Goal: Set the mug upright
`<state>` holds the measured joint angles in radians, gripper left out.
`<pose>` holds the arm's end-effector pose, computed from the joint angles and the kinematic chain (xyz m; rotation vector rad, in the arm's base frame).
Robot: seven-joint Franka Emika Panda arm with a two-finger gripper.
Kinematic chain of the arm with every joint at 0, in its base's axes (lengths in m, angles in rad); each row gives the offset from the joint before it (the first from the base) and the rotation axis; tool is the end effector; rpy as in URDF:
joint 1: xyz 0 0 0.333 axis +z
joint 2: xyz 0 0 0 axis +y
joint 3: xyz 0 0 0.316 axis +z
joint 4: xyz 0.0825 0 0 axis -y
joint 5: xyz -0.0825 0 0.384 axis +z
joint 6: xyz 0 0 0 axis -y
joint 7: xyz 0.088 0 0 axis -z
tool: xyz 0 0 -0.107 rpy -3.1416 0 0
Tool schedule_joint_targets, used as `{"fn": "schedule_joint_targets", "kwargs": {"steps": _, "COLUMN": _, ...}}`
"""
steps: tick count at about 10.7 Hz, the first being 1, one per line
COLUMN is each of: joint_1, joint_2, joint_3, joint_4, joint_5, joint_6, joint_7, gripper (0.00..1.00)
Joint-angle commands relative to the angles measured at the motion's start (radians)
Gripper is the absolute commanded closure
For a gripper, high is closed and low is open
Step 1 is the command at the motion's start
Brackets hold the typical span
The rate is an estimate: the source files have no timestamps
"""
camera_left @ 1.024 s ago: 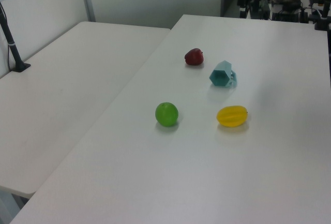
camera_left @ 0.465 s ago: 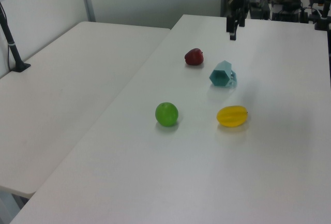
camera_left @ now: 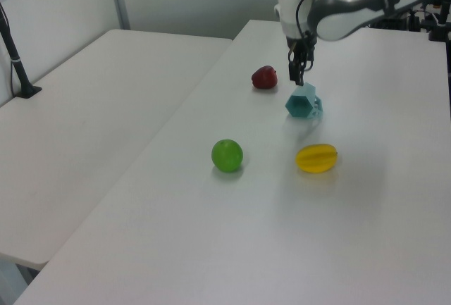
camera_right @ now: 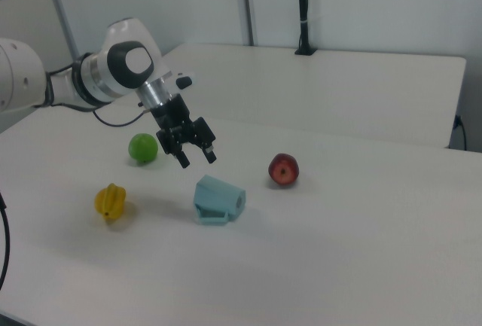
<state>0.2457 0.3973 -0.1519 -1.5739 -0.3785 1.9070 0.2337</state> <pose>0.6653 0.0485 0.4152 2.7251 0.0106 0.0097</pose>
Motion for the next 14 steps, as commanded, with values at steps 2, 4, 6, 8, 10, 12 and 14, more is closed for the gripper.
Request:
{"fn": "schedule_joint_targets", "kwargs": {"steps": 2, "joint_1": 0.047, "joint_2": 0.087, "joint_3": 0.009, "joint_4": -0.001, "joint_5": -0.160, "joint_6": 0.033, "joint_7": 0.110, "gripper": 0.02}}
{"fn": "schedule_joint_targets", "kwargs": {"steps": 4, "joint_1": 0.052, "joint_2": 0.100, "joint_3": 0.008, "joint_4": -0.012, "joint_5": -0.220, "joint_6": 0.034, "joint_7": 0.127, "gripper": 0.12}}
{"fn": "schedule_joint_targets", "kwargs": {"steps": 6, "joint_1": 0.052, "joint_2": 0.104, "joint_3": 0.009, "joint_4": -0.017, "joint_5": -0.236, "joint_6": 0.034, "joint_7": 0.127, "gripper": 0.31}}
{"fn": "schedule_joint_targets", "kwargs": {"steps": 8, "joint_1": 0.052, "joint_2": 0.123, "joint_3": 0.009, "joint_4": -0.018, "joint_5": -0.295, "joint_6": 0.034, "joint_7": 0.128, "gripper": 0.50}}
{"fn": "schedule_joint_targets", "kwargs": {"steps": 10, "joint_1": 0.053, "joint_2": 0.123, "joint_3": 0.009, "joint_4": -0.029, "joint_5": -0.300, "joint_6": 0.034, "joint_7": 0.128, "gripper": 0.80}}
{"fn": "schedule_joint_targets", "kwargs": {"steps": 12, "joint_1": 0.052, "joint_2": 0.118, "joint_3": 0.009, "joint_4": -0.029, "joint_5": -0.292, "joint_6": 0.034, "joint_7": 0.130, "gripper": 1.00}}
{"fn": "schedule_joint_targets", "kwargs": {"steps": 14, "joint_1": 0.041, "joint_2": 0.092, "joint_3": 0.011, "joint_4": -0.025, "joint_5": -0.268, "joint_6": 0.035, "joint_7": 0.131, "gripper": 1.00}}
